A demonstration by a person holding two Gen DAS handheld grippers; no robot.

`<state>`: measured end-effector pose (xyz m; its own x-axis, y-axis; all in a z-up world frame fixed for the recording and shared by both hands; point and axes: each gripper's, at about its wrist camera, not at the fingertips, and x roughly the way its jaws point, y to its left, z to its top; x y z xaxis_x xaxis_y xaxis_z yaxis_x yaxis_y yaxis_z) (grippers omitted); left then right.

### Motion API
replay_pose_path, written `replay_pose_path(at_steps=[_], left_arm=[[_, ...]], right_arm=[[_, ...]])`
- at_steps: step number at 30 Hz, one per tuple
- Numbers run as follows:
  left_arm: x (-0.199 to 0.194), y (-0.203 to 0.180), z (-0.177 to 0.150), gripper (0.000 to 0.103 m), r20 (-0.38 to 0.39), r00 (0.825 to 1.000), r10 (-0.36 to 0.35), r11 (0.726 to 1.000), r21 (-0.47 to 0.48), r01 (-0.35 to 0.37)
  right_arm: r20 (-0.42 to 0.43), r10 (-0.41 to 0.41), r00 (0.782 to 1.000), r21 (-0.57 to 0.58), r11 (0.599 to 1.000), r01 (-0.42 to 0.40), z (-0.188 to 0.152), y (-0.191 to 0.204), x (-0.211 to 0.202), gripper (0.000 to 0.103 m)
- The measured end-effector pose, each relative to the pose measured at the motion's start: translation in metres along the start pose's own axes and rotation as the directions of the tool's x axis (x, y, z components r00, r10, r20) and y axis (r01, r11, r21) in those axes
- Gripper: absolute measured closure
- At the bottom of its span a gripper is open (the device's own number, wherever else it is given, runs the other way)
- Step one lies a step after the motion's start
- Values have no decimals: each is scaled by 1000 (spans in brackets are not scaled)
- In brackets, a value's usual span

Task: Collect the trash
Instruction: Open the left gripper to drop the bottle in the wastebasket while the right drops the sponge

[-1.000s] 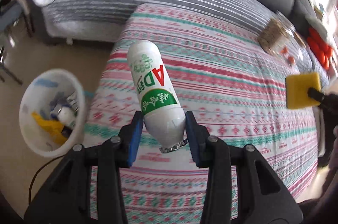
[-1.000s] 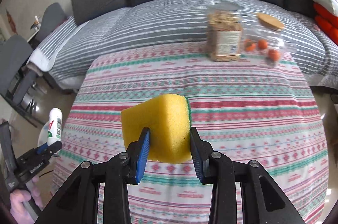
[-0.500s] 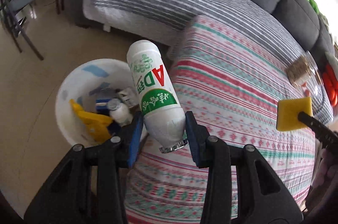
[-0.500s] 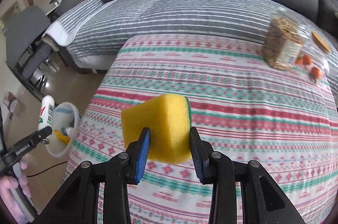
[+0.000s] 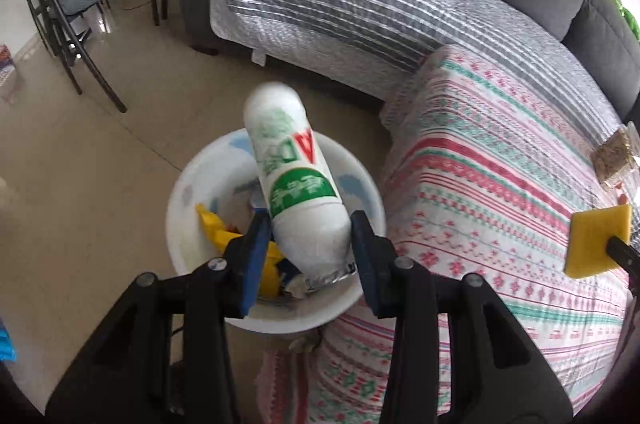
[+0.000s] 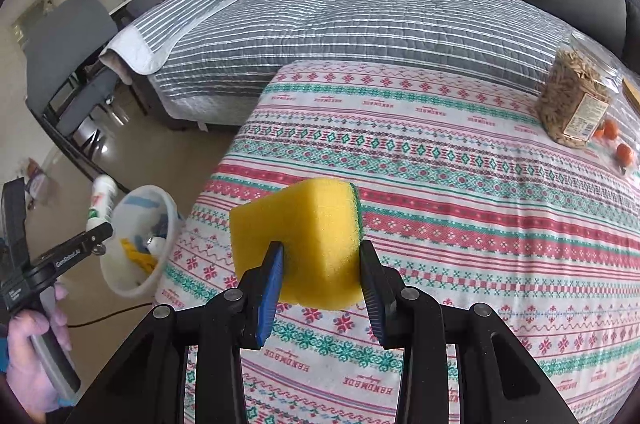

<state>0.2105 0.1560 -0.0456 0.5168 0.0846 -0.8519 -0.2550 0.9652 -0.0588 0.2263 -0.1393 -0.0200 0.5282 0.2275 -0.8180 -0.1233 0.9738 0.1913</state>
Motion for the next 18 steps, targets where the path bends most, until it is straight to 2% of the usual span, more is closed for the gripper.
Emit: replay_pose_path(at_steps=[1, 3, 9, 14, 16, 18], left_arm=[[1, 3, 0, 45, -9, 1000, 12, 1000, -4, -12], [1, 10, 0, 34, -14, 1000, 26, 999, -20, -26], [-9, 31, -6, 21, -24, 999, 37, 998, -48, -38], [-15, 48, -13, 17, -38, 997, 62, 997, -52, -64], [-18, 56, -17, 8, -41, 996, 84, 994, -61, -87], [-20, 64, -20, 4, -46, 993, 106, 992, -63, -109]], right_arm=[[1, -1, 1000, -6, 1000, 1, 0, 2, 1, 65], [1, -2, 1000, -20, 1000, 2, 1, 6, 3, 65], [-9, 27, 1000, -48, 998, -27, 6, 26, 13, 65], [-15, 82, 996, -57, 995, -83, 11, 53, 25, 65], [-14, 97, 995, -70, 993, -97, 11, 65, 31, 65], [-20, 112, 993, -90, 989, -114, 11, 85, 41, 65]])
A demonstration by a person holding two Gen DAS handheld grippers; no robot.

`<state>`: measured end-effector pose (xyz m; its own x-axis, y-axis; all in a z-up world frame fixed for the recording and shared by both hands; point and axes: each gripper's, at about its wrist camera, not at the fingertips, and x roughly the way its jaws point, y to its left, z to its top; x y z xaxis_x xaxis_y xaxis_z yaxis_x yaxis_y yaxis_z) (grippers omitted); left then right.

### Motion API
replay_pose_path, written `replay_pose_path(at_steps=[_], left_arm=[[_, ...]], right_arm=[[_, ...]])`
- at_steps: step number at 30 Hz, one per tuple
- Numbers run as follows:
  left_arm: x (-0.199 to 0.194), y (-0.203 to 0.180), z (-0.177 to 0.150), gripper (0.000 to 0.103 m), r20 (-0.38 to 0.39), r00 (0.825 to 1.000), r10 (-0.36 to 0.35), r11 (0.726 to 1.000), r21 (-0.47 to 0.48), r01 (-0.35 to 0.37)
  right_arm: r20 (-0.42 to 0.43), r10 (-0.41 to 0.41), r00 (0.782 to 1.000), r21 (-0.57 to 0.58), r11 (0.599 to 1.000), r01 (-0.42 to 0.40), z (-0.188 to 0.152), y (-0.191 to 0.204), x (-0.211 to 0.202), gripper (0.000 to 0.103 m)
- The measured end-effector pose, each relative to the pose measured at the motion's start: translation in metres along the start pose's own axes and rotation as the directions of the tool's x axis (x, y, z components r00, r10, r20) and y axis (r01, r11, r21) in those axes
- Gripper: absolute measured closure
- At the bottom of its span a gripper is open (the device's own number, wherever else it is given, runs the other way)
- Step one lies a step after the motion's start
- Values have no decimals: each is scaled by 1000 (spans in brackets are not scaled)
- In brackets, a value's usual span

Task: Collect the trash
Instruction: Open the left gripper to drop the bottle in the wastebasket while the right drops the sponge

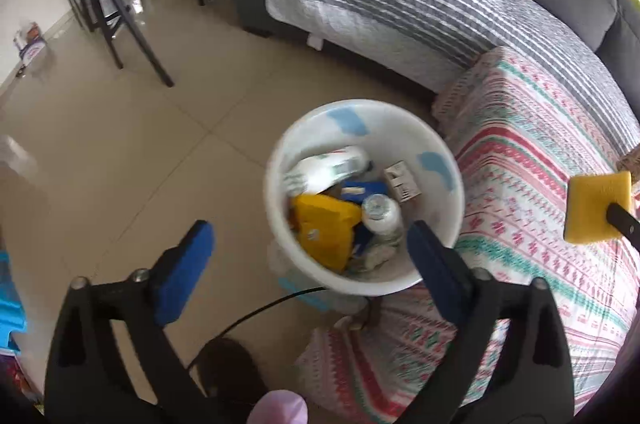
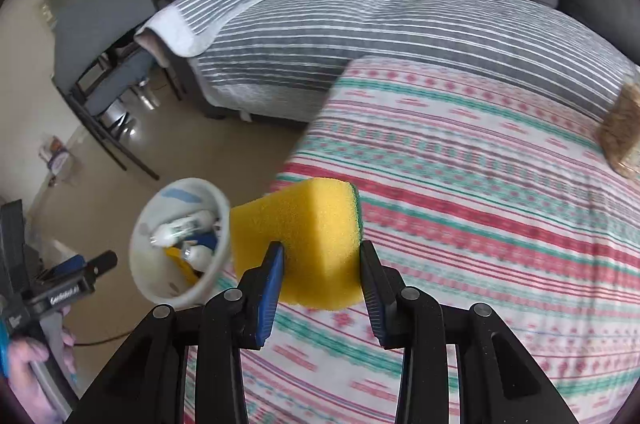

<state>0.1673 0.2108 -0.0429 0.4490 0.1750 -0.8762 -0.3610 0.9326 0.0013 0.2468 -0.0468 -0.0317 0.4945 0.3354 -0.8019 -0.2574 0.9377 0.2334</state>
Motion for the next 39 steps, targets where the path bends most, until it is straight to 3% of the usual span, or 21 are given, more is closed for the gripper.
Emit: replay_pose_path(at_steps=[11, 14, 16, 17, 20, 26, 31, 39], left_arm=[[-8, 43, -14, 4, -20, 1000, -4, 1000, -3, 4], [-8, 48, -15, 4, -19, 1000, 3, 1000, 7, -3], [-6, 50, -16, 4, -23, 1000, 13, 1000, 15, -13], [-5, 51, -17, 4, -27, 999, 18, 1000, 21, -18], [-6, 52, -18, 4, -28, 999, 23, 999, 31, -22], [-18, 45, -22, 4, -4, 1000, -4, 999, 40, 4], [-47, 20, -31, 4, 52, 996, -73, 992, 108, 67], [-96, -34, -62, 4, 122, 974, -189, 958, 242, 155]], right_arm=[[10, 59, 998, -19, 998, -59, 5, 73, 61, 64], [31, 113, 993, -22, 993, -113, 5, 86, 73, 59], [30, 119, 992, -25, 993, -118, 4, 92, 79, 28], [25, 108, 994, -19, 994, -108, 3, 93, 81, 23], [13, 102, 995, -15, 995, -102, -1, 91, 77, 22], [16, 51, 999, 9, 999, -51, -6, 69, 38, 22], [42, 12, 999, 46, 999, -14, -16, 37, -23, 19], [110, -163, 981, 21, 987, 162, -68, -6, -127, 10]])
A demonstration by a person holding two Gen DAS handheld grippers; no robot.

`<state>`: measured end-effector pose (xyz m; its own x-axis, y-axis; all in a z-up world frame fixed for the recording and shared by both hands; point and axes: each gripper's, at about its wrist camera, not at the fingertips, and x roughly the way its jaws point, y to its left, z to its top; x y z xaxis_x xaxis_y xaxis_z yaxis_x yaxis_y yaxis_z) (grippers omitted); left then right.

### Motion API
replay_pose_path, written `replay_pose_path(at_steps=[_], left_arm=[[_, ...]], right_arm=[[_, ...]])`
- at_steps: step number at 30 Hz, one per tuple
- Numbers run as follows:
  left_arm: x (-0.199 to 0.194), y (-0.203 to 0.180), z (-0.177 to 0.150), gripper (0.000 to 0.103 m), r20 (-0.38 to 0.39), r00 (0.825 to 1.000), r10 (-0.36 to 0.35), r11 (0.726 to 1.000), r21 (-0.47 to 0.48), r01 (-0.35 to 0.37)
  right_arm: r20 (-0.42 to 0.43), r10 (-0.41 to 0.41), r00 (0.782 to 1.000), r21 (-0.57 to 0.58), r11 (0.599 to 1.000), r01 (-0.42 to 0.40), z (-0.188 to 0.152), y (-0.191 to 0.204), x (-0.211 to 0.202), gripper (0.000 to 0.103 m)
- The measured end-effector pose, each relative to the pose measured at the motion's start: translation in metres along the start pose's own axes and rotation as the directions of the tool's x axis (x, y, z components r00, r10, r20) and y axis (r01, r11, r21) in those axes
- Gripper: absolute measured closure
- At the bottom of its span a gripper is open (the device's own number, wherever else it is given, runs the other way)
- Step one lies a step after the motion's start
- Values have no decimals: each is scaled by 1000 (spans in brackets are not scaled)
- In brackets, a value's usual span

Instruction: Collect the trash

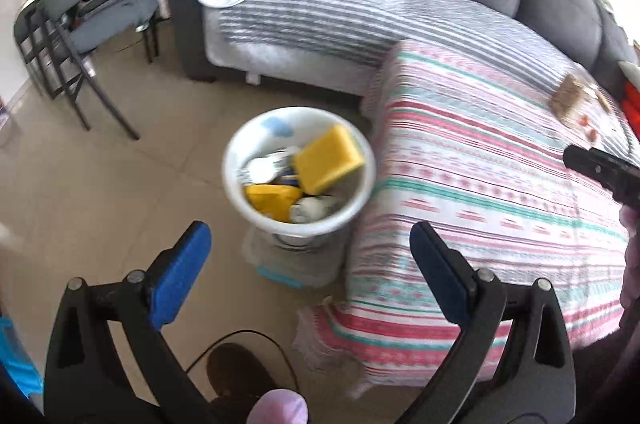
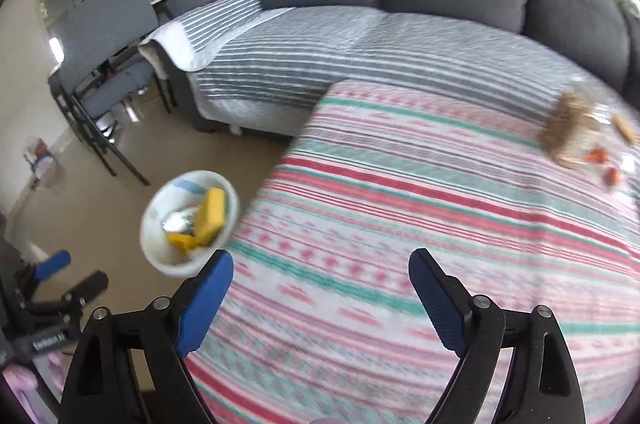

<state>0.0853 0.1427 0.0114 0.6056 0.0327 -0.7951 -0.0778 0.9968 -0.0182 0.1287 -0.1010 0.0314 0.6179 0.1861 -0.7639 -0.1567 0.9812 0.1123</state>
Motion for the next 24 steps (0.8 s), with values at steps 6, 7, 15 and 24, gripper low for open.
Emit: replay_pose_path(at_steps=[6, 7, 15, 24], left_arm=[[-33, -33, -16, 4, 52, 998, -37, 999, 14, 36], [-39, -38, -20, 4, 63, 997, -32, 999, 23, 30], [-65, -52, -56, 4, 125, 990, 69, 998, -3, -69], [-69, -69, -83, 4, 127, 991, 48, 997, 48, -54]], right_arm=[[51, -118, 992, 52, 992, 116, -47, -30, -61, 1], [64, -125, 990, 54, 991, 121, -54, -32, -68, 0], [141, -210, 967, 14, 978, 210, -113, -28, -84, 0], [87, -209, 974, 2, 978, 209, -138, -36, -70, 0]])
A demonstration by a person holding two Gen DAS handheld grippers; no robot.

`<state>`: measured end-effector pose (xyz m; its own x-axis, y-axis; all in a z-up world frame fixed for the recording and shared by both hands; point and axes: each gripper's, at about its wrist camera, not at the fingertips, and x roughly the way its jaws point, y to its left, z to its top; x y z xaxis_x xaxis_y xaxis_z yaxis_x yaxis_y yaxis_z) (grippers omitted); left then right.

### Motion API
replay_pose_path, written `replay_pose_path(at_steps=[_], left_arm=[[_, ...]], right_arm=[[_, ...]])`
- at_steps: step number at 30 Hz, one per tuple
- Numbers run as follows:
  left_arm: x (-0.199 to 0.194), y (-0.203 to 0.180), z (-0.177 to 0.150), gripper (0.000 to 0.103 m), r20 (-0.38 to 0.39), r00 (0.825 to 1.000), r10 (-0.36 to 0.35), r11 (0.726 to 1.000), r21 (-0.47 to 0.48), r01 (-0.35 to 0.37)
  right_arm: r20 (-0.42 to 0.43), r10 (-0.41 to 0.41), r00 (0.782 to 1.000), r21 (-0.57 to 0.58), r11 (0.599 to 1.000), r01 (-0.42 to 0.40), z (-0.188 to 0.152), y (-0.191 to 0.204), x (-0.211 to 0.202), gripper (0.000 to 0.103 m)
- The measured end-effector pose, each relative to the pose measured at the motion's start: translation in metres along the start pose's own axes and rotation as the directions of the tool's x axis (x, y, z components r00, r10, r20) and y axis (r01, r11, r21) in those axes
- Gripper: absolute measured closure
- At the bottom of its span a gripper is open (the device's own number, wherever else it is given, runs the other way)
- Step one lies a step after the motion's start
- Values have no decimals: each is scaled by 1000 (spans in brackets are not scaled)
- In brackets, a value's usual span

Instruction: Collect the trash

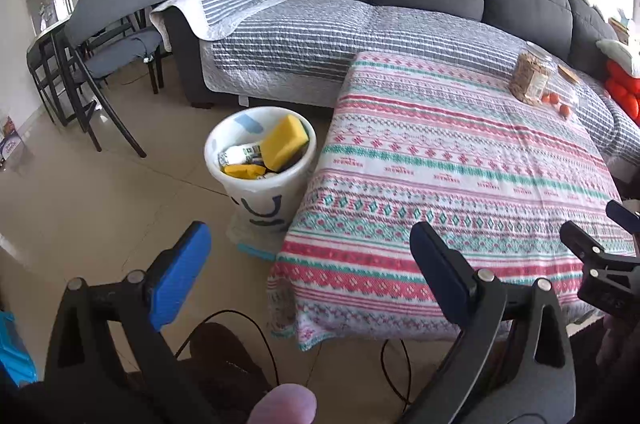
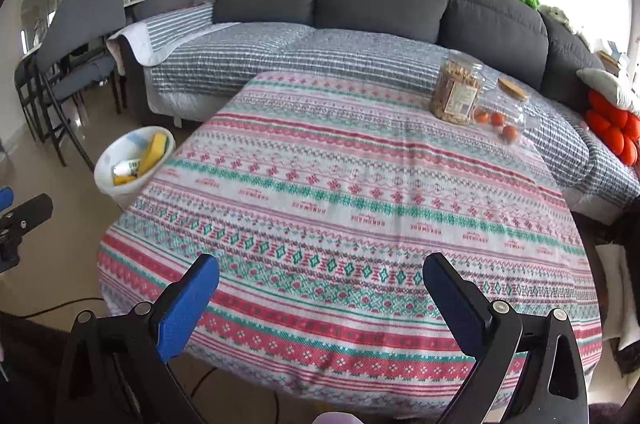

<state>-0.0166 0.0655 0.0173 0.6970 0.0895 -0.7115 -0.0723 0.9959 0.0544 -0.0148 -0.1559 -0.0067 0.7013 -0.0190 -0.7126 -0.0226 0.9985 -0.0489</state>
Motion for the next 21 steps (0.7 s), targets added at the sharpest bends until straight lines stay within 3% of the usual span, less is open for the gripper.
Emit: replay_pose_path(at_steps=[8, 21], left_arm=[[6, -8, -4, 4, -33, 999, -13, 1000, 9, 14], [1, -9, -1, 4, 11, 1000, -10, 1000, 13, 10]], right_arm=[[7, 23, 1000, 45, 999, -24, 2, -4, -3, 0], [25, 17, 1000, 52, 998, -18, 3, -3, -5, 0]])
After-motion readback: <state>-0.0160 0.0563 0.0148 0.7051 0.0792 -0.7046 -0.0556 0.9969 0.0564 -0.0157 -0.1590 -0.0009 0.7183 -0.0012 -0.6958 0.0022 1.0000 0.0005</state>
